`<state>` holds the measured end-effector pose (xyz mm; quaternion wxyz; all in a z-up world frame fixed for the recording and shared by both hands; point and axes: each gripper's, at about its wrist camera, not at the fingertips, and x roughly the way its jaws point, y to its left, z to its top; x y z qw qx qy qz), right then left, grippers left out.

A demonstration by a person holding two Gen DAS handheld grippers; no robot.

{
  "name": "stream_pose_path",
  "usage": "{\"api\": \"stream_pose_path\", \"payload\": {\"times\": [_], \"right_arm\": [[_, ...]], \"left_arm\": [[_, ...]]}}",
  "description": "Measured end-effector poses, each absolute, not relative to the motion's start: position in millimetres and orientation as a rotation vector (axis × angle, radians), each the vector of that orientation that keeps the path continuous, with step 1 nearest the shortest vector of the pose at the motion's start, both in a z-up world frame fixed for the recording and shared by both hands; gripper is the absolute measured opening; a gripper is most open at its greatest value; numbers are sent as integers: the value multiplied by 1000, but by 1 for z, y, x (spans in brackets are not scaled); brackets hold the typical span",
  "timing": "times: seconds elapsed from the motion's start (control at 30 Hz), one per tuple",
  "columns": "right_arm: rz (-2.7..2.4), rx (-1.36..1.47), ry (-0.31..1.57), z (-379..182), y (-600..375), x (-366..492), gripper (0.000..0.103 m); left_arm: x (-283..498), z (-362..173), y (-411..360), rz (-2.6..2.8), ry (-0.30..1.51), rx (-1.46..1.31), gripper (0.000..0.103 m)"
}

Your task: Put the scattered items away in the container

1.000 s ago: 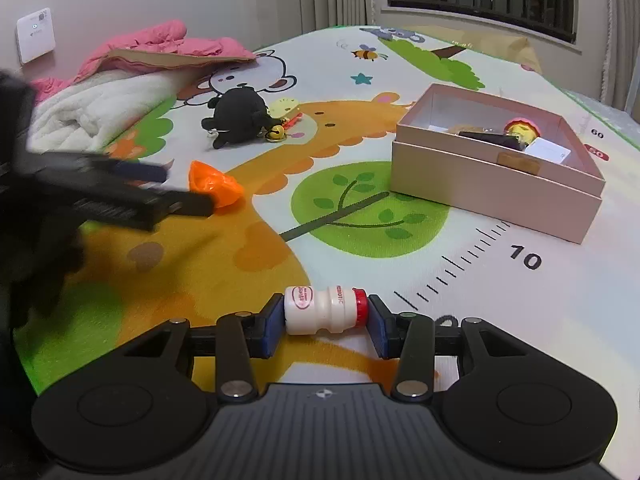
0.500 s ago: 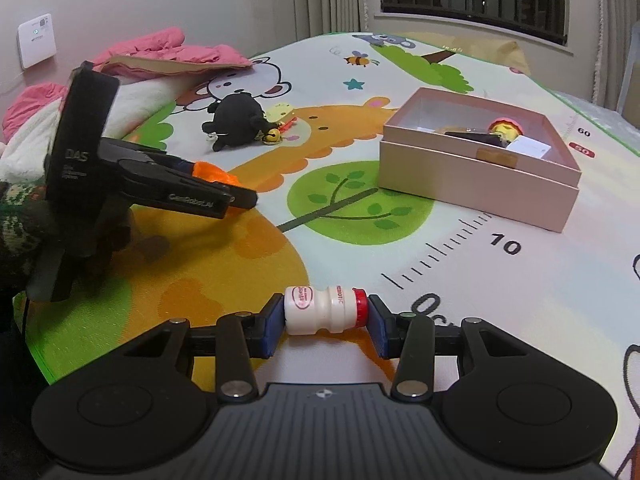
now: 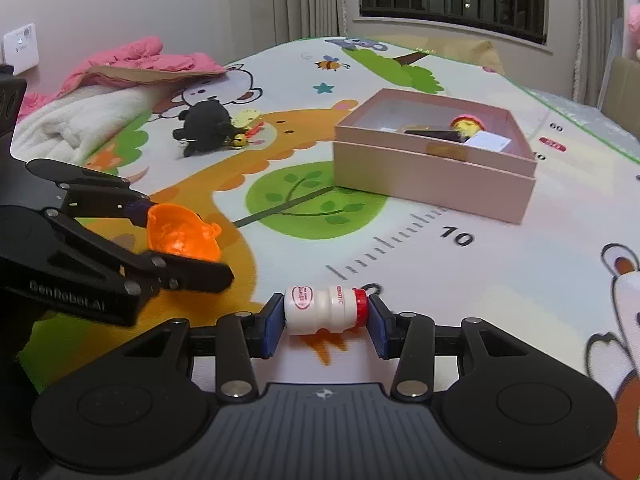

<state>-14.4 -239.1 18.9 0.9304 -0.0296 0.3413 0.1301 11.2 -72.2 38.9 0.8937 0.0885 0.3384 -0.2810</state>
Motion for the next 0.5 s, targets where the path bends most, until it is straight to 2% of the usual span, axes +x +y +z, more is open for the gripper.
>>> {"api": "stream_pose_path", "payload": {"times": [0.23, 0.5], "right_arm": [[212, -96, 630, 47, -269, 12, 43], [136, 49, 551, 91, -319, 115, 43]], "left_arm": [[52, 58, -93, -580, 646, 171, 64], [132, 91, -126, -570, 501, 158, 64]]}}
